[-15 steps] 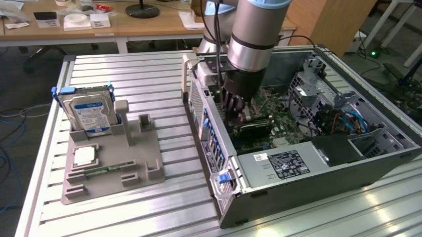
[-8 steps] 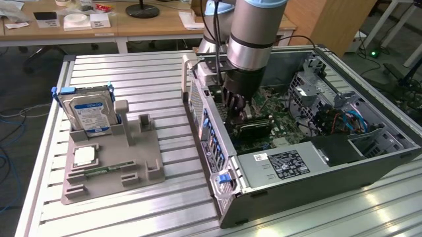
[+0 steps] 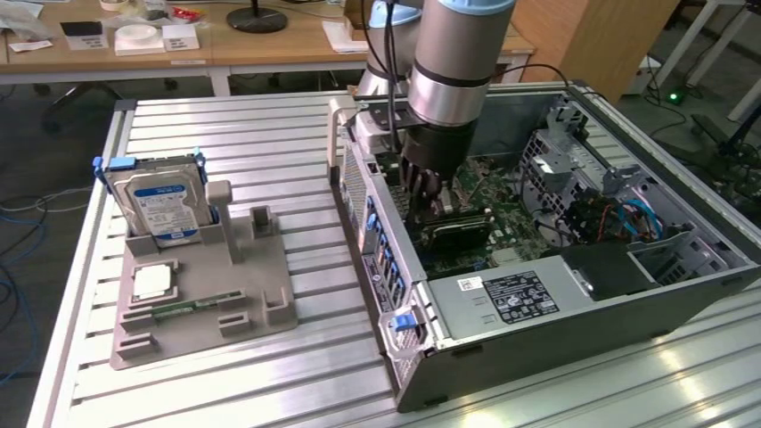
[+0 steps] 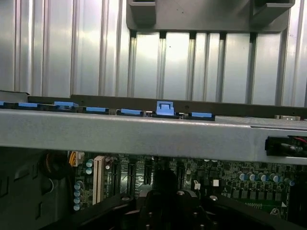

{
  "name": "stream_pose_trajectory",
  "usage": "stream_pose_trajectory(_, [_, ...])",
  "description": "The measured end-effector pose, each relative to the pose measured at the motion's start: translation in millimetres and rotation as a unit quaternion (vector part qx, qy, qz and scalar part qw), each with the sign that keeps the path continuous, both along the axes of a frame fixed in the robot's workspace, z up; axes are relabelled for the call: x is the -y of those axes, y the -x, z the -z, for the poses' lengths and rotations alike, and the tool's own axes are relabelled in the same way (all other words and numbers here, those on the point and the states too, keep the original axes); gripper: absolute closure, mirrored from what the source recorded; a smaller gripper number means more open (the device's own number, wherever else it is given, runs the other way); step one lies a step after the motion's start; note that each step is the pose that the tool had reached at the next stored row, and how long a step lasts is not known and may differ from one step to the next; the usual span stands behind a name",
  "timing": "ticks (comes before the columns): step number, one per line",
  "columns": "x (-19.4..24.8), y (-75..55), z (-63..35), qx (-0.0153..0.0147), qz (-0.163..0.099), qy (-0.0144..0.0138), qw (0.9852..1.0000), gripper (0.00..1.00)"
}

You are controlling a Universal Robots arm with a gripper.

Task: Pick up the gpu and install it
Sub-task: 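Press down on the gpu until it lock into place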

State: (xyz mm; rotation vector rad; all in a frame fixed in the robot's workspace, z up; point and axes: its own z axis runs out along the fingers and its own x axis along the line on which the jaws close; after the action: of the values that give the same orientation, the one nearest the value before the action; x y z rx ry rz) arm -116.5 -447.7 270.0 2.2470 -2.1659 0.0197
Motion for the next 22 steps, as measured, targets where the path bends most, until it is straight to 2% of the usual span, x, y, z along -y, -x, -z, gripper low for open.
stream_pose_trajectory(15, [-1.0,0.0,9.4,-0.0001,0.0,0.0001,1.0,0.89])
stream_pose_trajectory(18, [-1.3,-0.2,5.7,0.0009,0.0,-0.0012,1.0,0.89])
stream_pose_trajectory(20, [-1.1,-0.1,0.7,0.0,0.0,0.0,1.0,0.89])
stream_pose_trajectory(22, [-1.1,-0.4,0.6,0.0001,0.0,-0.0002,1.0,0.89])
